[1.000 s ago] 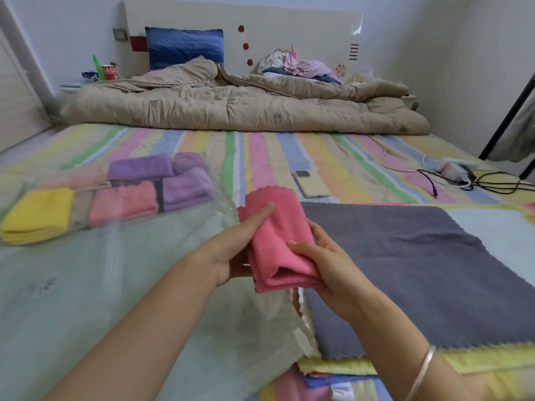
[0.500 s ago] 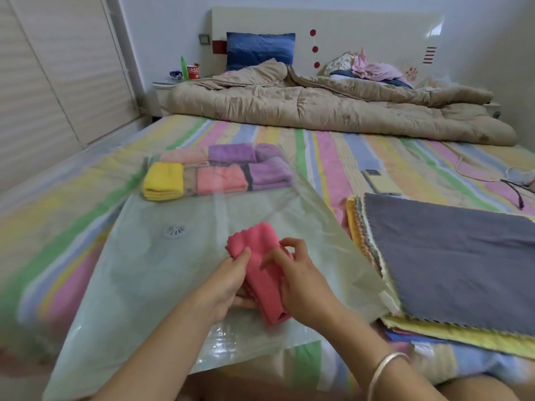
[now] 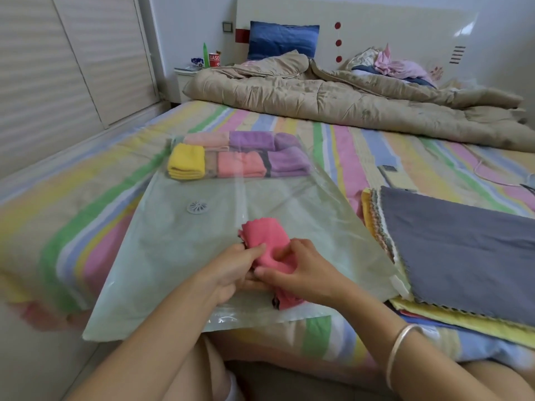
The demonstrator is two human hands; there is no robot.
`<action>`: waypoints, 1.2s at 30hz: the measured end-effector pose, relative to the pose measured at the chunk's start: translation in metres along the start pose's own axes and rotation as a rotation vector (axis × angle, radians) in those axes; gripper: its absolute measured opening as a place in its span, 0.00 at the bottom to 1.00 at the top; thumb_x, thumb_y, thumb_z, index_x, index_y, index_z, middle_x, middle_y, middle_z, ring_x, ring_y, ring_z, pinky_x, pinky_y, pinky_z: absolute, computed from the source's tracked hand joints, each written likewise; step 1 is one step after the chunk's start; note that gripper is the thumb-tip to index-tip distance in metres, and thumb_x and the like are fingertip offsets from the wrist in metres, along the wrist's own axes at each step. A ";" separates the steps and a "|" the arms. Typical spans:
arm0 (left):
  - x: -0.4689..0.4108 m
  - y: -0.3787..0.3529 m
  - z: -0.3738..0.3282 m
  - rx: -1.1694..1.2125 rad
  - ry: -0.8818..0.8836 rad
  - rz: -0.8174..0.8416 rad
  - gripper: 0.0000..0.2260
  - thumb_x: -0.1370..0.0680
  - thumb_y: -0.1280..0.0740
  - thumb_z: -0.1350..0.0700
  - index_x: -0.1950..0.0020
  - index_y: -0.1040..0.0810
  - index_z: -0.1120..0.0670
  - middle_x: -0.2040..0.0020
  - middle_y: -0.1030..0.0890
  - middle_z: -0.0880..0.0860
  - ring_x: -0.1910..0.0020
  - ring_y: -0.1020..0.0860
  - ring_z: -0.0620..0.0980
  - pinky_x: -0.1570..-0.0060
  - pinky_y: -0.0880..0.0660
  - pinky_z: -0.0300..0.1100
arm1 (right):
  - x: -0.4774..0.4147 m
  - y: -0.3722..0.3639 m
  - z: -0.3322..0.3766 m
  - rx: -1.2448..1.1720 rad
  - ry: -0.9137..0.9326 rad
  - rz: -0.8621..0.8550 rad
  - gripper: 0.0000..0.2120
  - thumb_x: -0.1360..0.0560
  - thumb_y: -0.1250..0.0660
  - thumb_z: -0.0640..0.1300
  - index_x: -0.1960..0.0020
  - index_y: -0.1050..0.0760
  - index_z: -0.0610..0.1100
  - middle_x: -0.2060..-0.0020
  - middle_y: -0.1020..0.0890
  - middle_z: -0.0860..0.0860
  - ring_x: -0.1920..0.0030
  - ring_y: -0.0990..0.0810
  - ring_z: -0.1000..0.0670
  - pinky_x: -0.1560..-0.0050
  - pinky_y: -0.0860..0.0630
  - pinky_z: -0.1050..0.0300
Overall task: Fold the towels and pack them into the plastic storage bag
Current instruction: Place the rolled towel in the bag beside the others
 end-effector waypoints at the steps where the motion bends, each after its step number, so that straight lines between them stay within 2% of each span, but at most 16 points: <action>1: 0.002 -0.003 -0.003 0.000 -0.006 0.028 0.11 0.17 0.40 0.56 0.39 0.26 0.62 0.52 0.16 0.61 0.59 0.17 0.54 0.58 0.18 0.48 | 0.000 -0.004 0.000 0.062 -0.009 0.010 0.30 0.32 0.30 0.66 0.40 0.33 0.48 0.40 0.34 0.53 0.47 0.26 0.55 0.51 0.30 0.64; 4: 0.011 -0.008 -0.008 0.022 -0.006 0.116 0.11 0.17 0.41 0.58 0.40 0.25 0.63 0.51 0.17 0.61 0.55 0.17 0.55 0.53 0.19 0.47 | -0.002 -0.012 -0.003 0.097 -0.054 0.057 0.28 0.32 0.27 0.56 0.42 0.40 0.49 0.44 0.35 0.51 0.52 0.28 0.53 0.62 0.34 0.66; 6: 0.016 -0.004 -0.008 0.047 0.002 0.135 0.11 0.18 0.40 0.58 0.41 0.24 0.63 0.54 0.16 0.61 0.56 0.17 0.55 0.52 0.19 0.47 | -0.003 -0.012 -0.002 0.069 -0.058 0.041 0.25 0.32 0.28 0.52 0.43 0.38 0.50 0.46 0.34 0.51 0.51 0.28 0.51 0.61 0.33 0.64; 8: 0.016 0.006 -0.005 -0.021 -0.019 0.111 0.12 0.18 0.40 0.58 0.41 0.24 0.64 0.52 0.16 0.62 0.54 0.17 0.55 0.46 0.21 0.48 | -0.002 -0.004 0.000 0.151 -0.037 -0.069 0.22 0.32 0.30 0.52 0.43 0.34 0.51 0.46 0.31 0.50 0.49 0.27 0.49 0.54 0.30 0.59; 10: 0.018 0.023 -0.006 -0.288 -0.162 0.015 0.13 0.20 0.38 0.58 0.38 0.23 0.60 0.50 0.15 0.60 0.51 0.18 0.50 0.42 0.24 0.45 | -0.001 0.007 -0.001 0.366 -0.003 -0.237 0.21 0.32 0.33 0.54 0.41 0.30 0.51 0.44 0.29 0.50 0.45 0.28 0.46 0.46 0.29 0.54; 11: 0.022 0.030 -0.011 -0.520 -0.291 -0.042 0.14 0.22 0.35 0.55 0.37 0.22 0.55 0.49 0.15 0.54 0.50 0.18 0.45 0.41 0.25 0.43 | 0.000 0.010 -0.002 0.488 0.006 -0.293 0.21 0.31 0.34 0.55 0.40 0.28 0.51 0.42 0.29 0.49 0.44 0.29 0.45 0.44 0.30 0.54; 13: 0.039 0.028 -0.015 -1.053 -0.554 -0.090 0.20 0.28 0.32 0.42 0.38 0.23 0.46 0.44 0.20 0.41 0.45 0.23 0.39 0.39 0.28 0.40 | 0.001 0.009 -0.009 0.637 -0.010 -0.294 0.21 0.31 0.35 0.55 0.38 0.26 0.54 0.39 0.30 0.49 0.42 0.30 0.44 0.42 0.32 0.53; 15: 0.052 0.020 -0.003 -1.390 -0.721 -0.034 0.27 0.35 0.35 0.33 0.40 0.25 0.43 0.40 0.25 0.40 0.41 0.28 0.40 0.38 0.35 0.38 | 0.001 0.004 -0.021 0.634 -0.043 -0.231 0.22 0.31 0.36 0.55 0.36 0.27 0.58 0.37 0.30 0.48 0.41 0.30 0.44 0.42 0.32 0.53; 17: 0.058 0.017 0.005 -1.507 -0.833 -0.005 0.27 0.37 0.34 0.34 0.43 0.27 0.44 0.39 0.26 0.42 0.40 0.29 0.43 0.40 0.38 0.38 | 0.003 0.001 -0.031 0.580 -0.074 -0.193 0.24 0.30 0.36 0.56 0.34 0.28 0.63 0.37 0.29 0.48 0.41 0.29 0.43 0.41 0.31 0.53; 22: 0.070 0.018 -0.005 -1.622 -1.009 -0.025 0.17 0.36 0.30 0.51 0.49 0.27 0.47 0.46 0.24 0.44 0.48 0.24 0.47 0.49 0.35 0.40 | 0.009 0.002 -0.039 0.501 -0.054 -0.232 0.23 0.30 0.37 0.57 0.34 0.29 0.66 0.45 0.28 0.52 0.46 0.26 0.46 0.48 0.27 0.54; 25: 0.078 0.019 -0.012 -1.658 -1.057 -0.054 0.15 0.34 0.31 0.44 0.51 0.27 0.46 0.49 0.24 0.43 0.52 0.25 0.46 0.53 0.31 0.40 | 0.015 0.007 -0.044 0.303 -0.027 -0.284 0.18 0.29 0.35 0.57 0.39 0.25 0.66 0.52 0.26 0.53 0.54 0.23 0.49 0.57 0.28 0.56; 27: 0.081 0.016 -0.009 -1.689 -1.045 -0.034 0.19 0.35 0.33 0.37 0.50 0.26 0.45 0.49 0.25 0.42 0.53 0.26 0.45 0.54 0.29 0.40 | 0.019 0.012 -0.045 0.095 -0.014 -0.294 0.14 0.28 0.33 0.54 0.43 0.22 0.65 0.58 0.21 0.52 0.60 0.22 0.51 0.60 0.27 0.56; 29: 0.080 0.014 0.000 -1.751 -1.037 -0.031 0.20 0.36 0.32 0.38 0.48 0.26 0.46 0.49 0.25 0.44 0.53 0.26 0.46 0.55 0.28 0.41 | 0.023 0.018 -0.044 -0.064 -0.019 -0.306 0.10 0.27 0.32 0.51 0.48 0.18 0.62 0.64 0.18 0.51 0.62 0.20 0.50 0.59 0.26 0.52; 32: 0.079 0.020 0.000 -1.761 -1.034 -0.127 0.19 0.37 0.25 0.47 0.49 0.25 0.48 0.51 0.24 0.46 0.55 0.25 0.47 0.58 0.26 0.42 | 0.034 0.024 -0.039 -0.247 -0.009 -0.324 0.12 0.26 0.31 0.46 0.57 0.20 0.65 0.64 0.16 0.47 0.60 0.18 0.45 0.55 0.22 0.48; 34: 0.083 0.024 -0.006 -1.718 -1.073 -0.187 0.16 0.35 0.26 0.50 0.51 0.24 0.49 0.53 0.23 0.46 0.57 0.24 0.47 0.60 0.26 0.41 | 0.042 0.028 -0.032 -0.381 0.022 -0.313 0.13 0.26 0.30 0.43 0.55 0.19 0.64 0.61 0.15 0.47 0.57 0.17 0.44 0.54 0.21 0.48; 36: 0.091 0.026 -0.013 -1.674 -1.150 -0.241 0.09 0.33 0.29 0.52 0.54 0.22 0.49 0.56 0.22 0.45 0.59 0.24 0.47 0.63 0.27 0.39 | 0.050 0.032 -0.022 -0.533 0.064 -0.255 0.10 0.27 0.29 0.43 0.50 0.17 0.57 0.59 0.14 0.49 0.56 0.17 0.47 0.59 0.21 0.57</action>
Point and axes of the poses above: each hand's wrist, its own x-axis away from the middle knuckle, its own y-axis out of the back of the hand, z = x × y, the point moved 8 cm from there along -x, towards the middle knuckle
